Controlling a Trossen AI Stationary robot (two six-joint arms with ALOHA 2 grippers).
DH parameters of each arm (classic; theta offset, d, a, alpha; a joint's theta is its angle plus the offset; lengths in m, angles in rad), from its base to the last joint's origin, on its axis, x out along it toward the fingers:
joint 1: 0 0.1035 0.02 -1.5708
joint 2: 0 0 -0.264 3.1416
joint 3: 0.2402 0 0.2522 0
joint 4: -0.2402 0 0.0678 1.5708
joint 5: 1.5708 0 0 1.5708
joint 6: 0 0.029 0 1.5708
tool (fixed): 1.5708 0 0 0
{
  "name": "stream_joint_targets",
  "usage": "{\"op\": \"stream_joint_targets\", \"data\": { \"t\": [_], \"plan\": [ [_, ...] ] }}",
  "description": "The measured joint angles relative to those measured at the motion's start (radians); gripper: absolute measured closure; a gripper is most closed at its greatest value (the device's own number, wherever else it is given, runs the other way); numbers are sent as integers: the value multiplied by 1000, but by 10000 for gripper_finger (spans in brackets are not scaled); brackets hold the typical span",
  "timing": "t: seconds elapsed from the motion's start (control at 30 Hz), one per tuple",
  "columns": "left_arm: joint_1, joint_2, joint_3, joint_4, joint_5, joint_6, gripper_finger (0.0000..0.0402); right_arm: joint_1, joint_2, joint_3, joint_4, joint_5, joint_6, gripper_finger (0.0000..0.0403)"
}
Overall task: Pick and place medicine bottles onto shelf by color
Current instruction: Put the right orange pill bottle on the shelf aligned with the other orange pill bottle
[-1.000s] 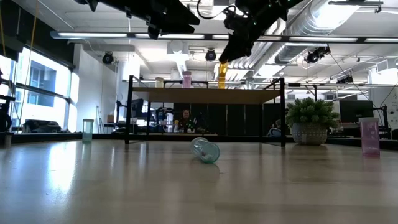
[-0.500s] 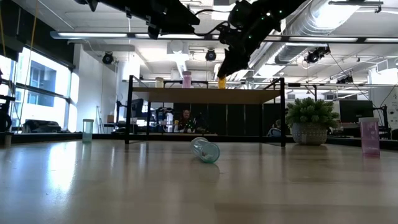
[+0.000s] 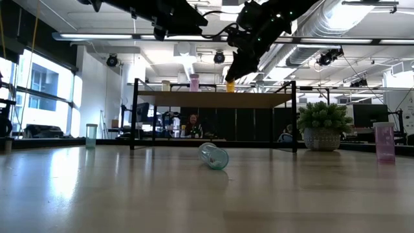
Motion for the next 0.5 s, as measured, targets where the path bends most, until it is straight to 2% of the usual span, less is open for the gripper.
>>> {"op": "stream_joint_targets", "data": {
  "t": [0.13,0.5],
  "plan": [
    [0,0,0,-2,0,0,193,0,0,1,-6,0,7,297],
    [0,0,0,-2,0,0,193,0,4,-2,-17,5,14,256]
  ]
}}
